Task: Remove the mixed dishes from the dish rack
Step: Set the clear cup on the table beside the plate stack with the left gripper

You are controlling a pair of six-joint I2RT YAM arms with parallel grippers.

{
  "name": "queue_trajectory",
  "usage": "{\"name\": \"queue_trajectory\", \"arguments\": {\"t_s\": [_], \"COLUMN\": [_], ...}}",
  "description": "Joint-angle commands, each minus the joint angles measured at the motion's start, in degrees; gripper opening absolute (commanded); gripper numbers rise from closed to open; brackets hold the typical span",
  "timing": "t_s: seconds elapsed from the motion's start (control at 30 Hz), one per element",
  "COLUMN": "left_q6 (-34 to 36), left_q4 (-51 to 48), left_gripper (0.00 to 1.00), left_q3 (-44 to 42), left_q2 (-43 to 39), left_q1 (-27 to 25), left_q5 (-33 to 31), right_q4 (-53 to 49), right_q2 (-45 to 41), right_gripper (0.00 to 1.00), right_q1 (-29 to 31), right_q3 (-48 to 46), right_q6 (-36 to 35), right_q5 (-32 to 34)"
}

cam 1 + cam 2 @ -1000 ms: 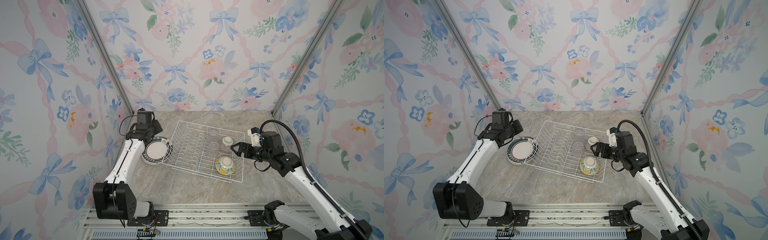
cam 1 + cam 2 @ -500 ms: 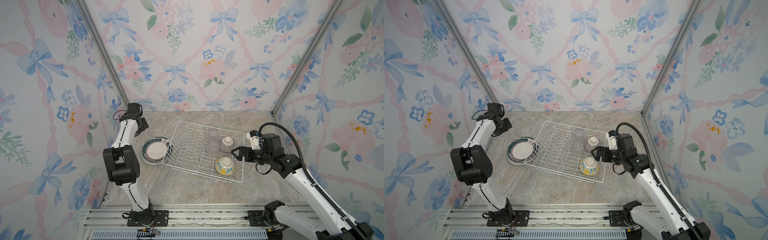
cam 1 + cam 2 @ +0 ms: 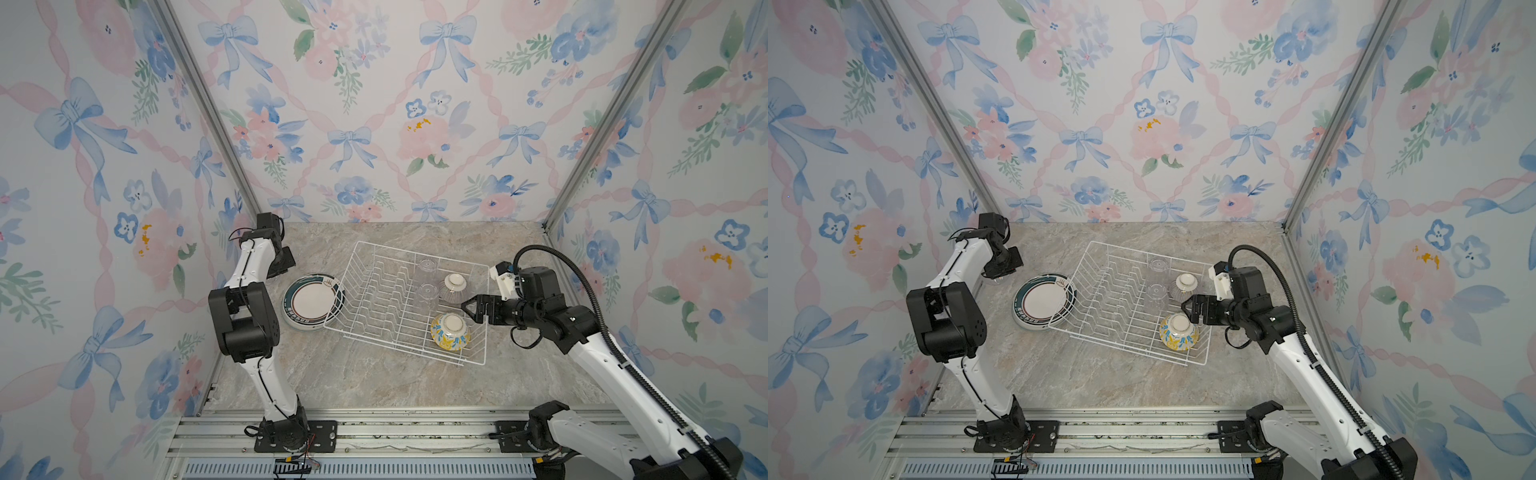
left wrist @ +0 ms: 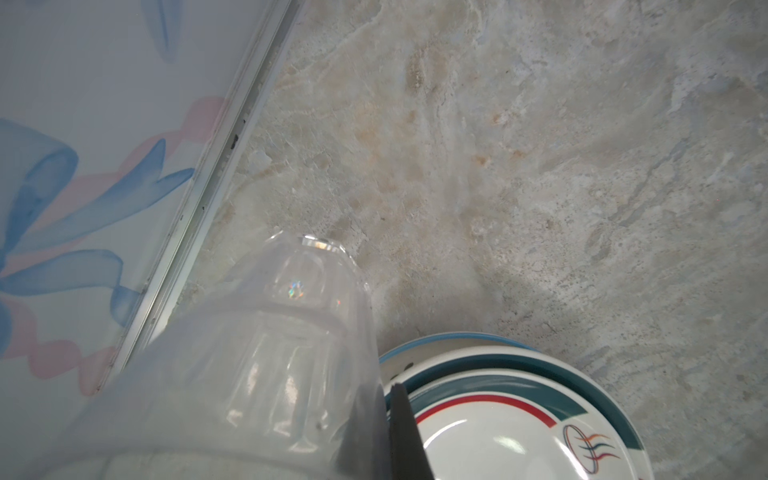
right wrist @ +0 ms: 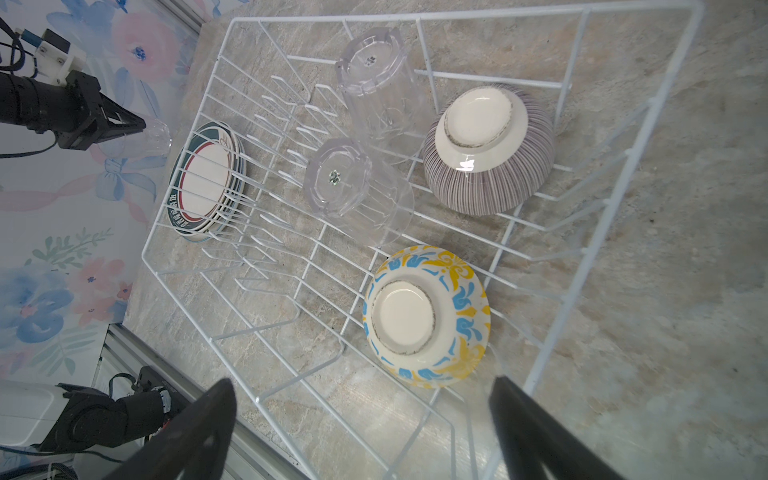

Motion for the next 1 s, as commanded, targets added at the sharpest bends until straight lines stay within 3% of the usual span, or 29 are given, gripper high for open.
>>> {"name": "queue_trajectory", "arguments": {"t_s": [0.0,0.37,0.47,0.57,0.67,0.7,0.97], "left_q6": [1.49,1.4,1.54,1.9,2.35,2.39,0.58], "left_q4": [-1.48,-1.78,-1.79,-1.85,-1.72,-1.77,-1.37], "left_gripper": [0.0,0.0,0.2,0.62,0.93,0.98,0.98], "left_q3": [1.83,2.79,2.76,2.59,2.43,2.34,-0.8], "left_q2": [2.38,5.5,5.68,4.95,3.35,2.58,-6.49], "left_q1": [0.23,0.49,0.66,0.67,0.67,0.67,0.56], "left_q5": [1.02,3.71,4.15,4.05,3.64,3.35,3.23], "right_q4": [-1.41,-1.09,-1.06,-1.15,-1.06,-1.08,-0.27], "right_q2": [0.84,1.74,1.98,1.96,1.91,1.86,1.84], "right_gripper": [0.97,0.97,0.97,0.97,0.97,0.97,0.97], "right_q1": [-0.24,-0.24,-0.24,-0.24,-0.24,-0.19,-0.15], "right_q3": [-0.71,-1.06,-1.07,-1.07,-1.06,-1.07,-0.76], "right_q6": [-0.97,-0.9,-0.84,-0.62,-0.49,-0.47,-0.21], "right_q5": [-0.68,-0.59,-0.68,-0.68,-0.68,-0.76,-0.55]}}
